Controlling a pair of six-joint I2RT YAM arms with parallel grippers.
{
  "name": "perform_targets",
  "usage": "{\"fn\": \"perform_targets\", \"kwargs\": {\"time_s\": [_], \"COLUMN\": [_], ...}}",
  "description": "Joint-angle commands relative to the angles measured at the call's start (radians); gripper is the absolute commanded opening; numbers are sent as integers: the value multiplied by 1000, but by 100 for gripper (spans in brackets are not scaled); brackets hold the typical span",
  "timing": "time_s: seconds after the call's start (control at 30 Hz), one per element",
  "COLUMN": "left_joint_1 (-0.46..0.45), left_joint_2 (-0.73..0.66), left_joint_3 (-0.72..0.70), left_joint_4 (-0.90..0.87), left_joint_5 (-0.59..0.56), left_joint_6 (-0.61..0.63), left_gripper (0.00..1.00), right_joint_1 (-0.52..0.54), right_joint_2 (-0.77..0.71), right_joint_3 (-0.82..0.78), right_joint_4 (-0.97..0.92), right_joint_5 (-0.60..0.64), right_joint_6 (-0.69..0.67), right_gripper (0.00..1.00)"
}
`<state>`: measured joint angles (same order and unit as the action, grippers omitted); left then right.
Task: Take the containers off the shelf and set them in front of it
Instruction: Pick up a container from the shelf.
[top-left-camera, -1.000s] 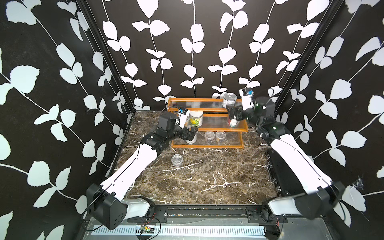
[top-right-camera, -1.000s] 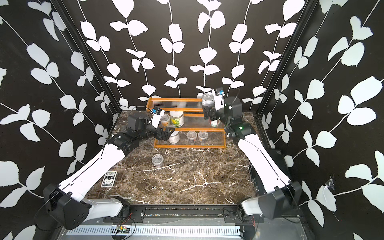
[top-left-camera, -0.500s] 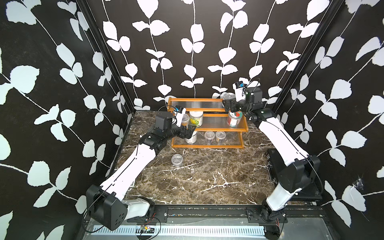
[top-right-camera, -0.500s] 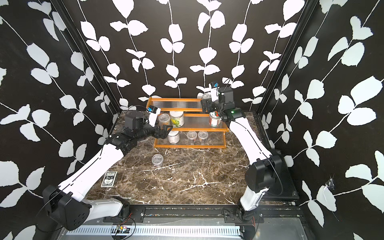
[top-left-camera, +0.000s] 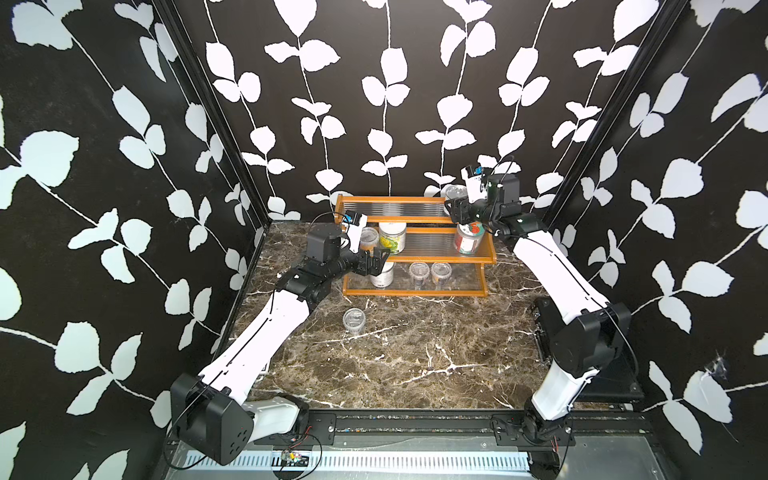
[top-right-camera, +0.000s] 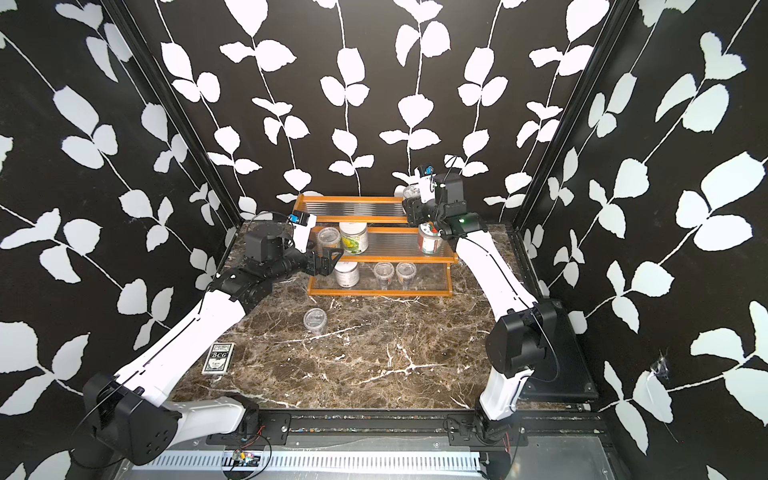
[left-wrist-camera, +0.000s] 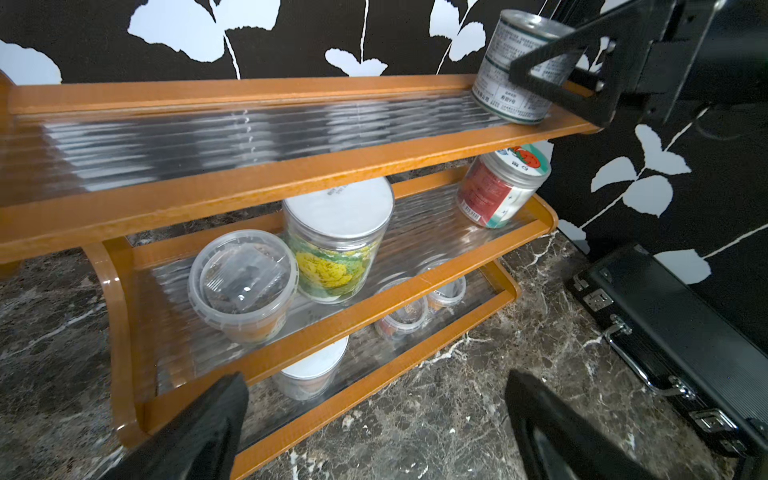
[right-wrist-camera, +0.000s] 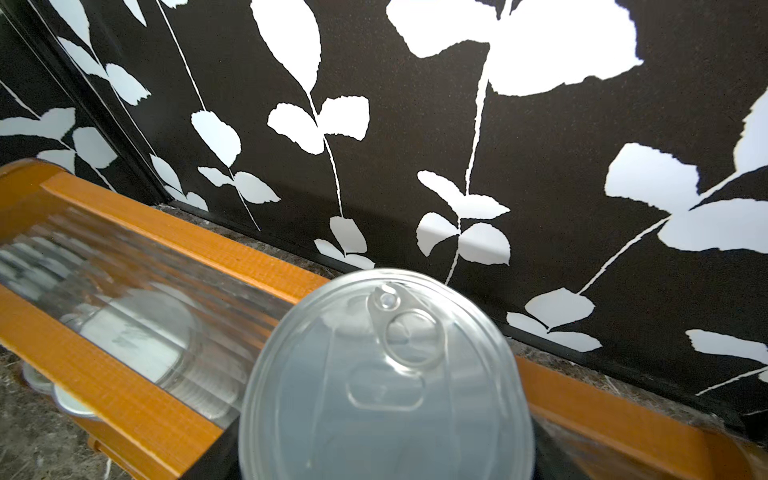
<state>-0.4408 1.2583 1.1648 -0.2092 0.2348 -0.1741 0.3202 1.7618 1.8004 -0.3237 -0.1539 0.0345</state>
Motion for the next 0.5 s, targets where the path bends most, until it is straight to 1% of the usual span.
{"fn": "perform_targets", "kwargs": {"time_s": [0.0, 0.2, 0.23, 0.3, 0.37, 0.47], "left_joint_1": [13, 36, 40, 48, 53, 58], "left_joint_2": [-29, -29, -31, -36, -42, -45], "left_joint_3": [-20, -13, -12, -10, -12, -11], "left_joint_4": [65, 73, 74, 76, 87, 102], "left_joint_5": [28, 46, 47, 48, 53, 60], "left_joint_6": [-38, -47, -48, -55, -63, -72], "left_gripper": [99, 99, 99, 99, 99, 99], "right_joint_1": [-3, 20, 31, 53, 75, 126], "right_joint_2": [-24, -133, -154, -260, -332, -421], "right_joint_3": [53, -21, -54, -144, -234, -369], "right_joint_4": [33, 49, 49, 61, 77, 66], "right_joint_5": [-21, -101, -113, -117, -142, -161], "right_joint_6": [-33, -93, -99, -112, -109, -117], "right_gripper": [67, 67, 67, 67, 66, 66]}}
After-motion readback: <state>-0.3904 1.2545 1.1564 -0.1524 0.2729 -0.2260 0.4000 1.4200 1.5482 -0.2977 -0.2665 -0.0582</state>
